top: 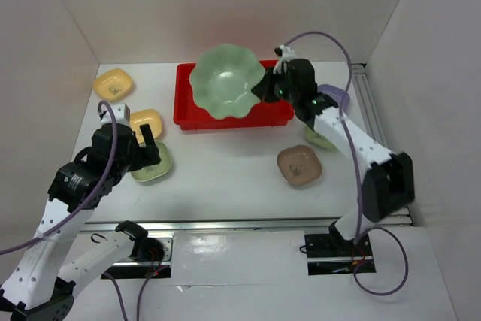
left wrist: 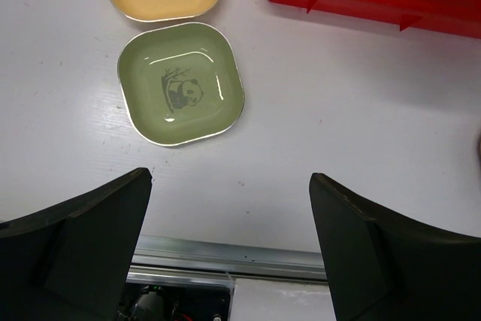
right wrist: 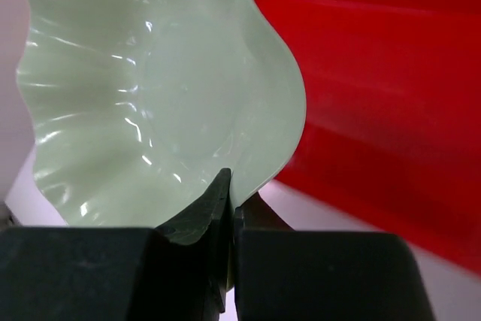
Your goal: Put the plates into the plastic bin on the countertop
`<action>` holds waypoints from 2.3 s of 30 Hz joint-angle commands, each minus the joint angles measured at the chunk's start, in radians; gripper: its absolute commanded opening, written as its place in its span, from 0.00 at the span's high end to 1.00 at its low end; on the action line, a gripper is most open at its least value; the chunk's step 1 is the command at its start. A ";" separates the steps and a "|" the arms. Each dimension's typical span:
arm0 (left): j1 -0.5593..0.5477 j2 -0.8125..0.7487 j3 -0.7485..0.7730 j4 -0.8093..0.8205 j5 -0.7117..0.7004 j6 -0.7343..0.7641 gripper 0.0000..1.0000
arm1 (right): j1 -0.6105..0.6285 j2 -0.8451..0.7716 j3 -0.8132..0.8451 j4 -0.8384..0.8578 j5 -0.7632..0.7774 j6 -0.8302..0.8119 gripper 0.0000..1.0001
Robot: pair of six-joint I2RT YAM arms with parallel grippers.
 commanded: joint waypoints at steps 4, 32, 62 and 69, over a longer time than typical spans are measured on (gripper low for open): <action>-0.004 -0.033 -0.003 0.025 -0.010 -0.006 0.00 | -0.065 0.429 0.337 0.125 -0.114 0.101 1.00; -0.050 -0.036 -0.023 0.034 -0.027 -0.006 0.00 | -0.183 0.818 0.558 0.037 -0.242 0.115 0.45; -0.418 0.617 -0.266 1.086 0.435 -0.379 0.00 | 0.040 -0.248 0.372 -0.486 0.775 -0.060 0.00; -0.488 0.990 -0.002 1.089 0.384 -0.408 0.03 | 0.096 -0.380 0.319 -0.530 0.809 -0.037 0.00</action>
